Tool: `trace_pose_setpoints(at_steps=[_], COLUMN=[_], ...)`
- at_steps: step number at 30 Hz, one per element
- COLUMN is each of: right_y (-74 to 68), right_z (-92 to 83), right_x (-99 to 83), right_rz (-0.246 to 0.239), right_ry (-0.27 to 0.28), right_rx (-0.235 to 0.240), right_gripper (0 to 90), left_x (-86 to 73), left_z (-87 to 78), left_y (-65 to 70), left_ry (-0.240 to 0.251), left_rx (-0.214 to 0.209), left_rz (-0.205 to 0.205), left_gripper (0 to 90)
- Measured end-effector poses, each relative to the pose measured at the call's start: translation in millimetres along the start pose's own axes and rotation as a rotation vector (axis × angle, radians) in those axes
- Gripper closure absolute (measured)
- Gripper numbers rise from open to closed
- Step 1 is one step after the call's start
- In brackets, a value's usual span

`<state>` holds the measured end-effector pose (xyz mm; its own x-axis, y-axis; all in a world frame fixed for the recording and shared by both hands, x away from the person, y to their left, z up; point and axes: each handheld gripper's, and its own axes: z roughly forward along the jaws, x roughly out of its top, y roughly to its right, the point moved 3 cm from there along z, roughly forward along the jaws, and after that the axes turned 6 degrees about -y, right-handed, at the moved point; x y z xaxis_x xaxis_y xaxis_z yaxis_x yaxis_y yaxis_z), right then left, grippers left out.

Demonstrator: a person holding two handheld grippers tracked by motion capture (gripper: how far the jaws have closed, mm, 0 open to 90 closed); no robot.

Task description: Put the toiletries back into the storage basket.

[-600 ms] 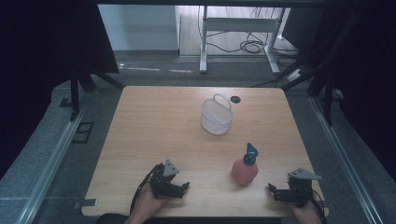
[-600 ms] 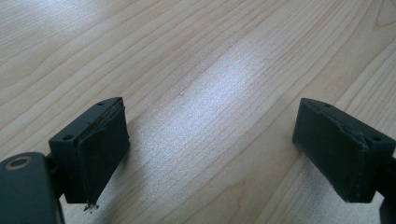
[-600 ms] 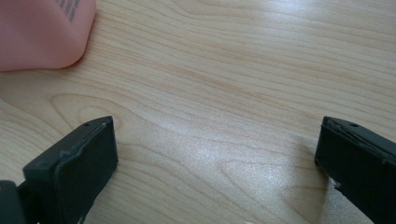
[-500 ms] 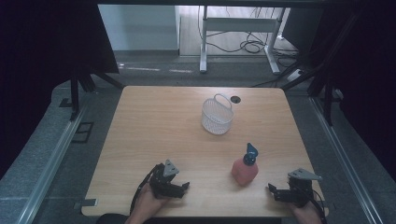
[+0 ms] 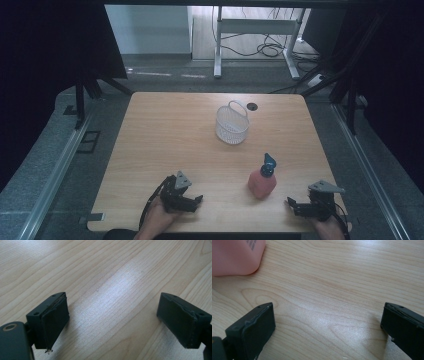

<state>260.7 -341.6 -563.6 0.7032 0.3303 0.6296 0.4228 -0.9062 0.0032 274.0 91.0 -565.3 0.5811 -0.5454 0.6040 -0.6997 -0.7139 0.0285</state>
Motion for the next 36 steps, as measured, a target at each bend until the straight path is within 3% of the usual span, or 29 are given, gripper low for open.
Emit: trace_pose_setpoints(at_steps=[11, 21, 36], right_y=[-3.7, -12.4, -24.6], right_z=[-2.8, -10.9, -22.8], right_x=[1.1, 7.1, 13.2], right_rz=[-0.016, -0.047, -0.084], right_ry=[-0.013, 0.029, 0.048], right_rx=[0.016, 0.037, 0.085], right_gripper=[1.1, 0.0, 0.0], left_x=[0.0, 0.0, -0.1], left_z=[0.0, -0.1, 0.0], left_y=[0.1, 0.0, 0.0], left_ry=[0.000, -0.001, 0.000], left_rx=[-0.001, -0.001, 0.000], left_rz=[0.001, 0.001, 0.000], left_gripper=[10.2, 10.2, 10.2])
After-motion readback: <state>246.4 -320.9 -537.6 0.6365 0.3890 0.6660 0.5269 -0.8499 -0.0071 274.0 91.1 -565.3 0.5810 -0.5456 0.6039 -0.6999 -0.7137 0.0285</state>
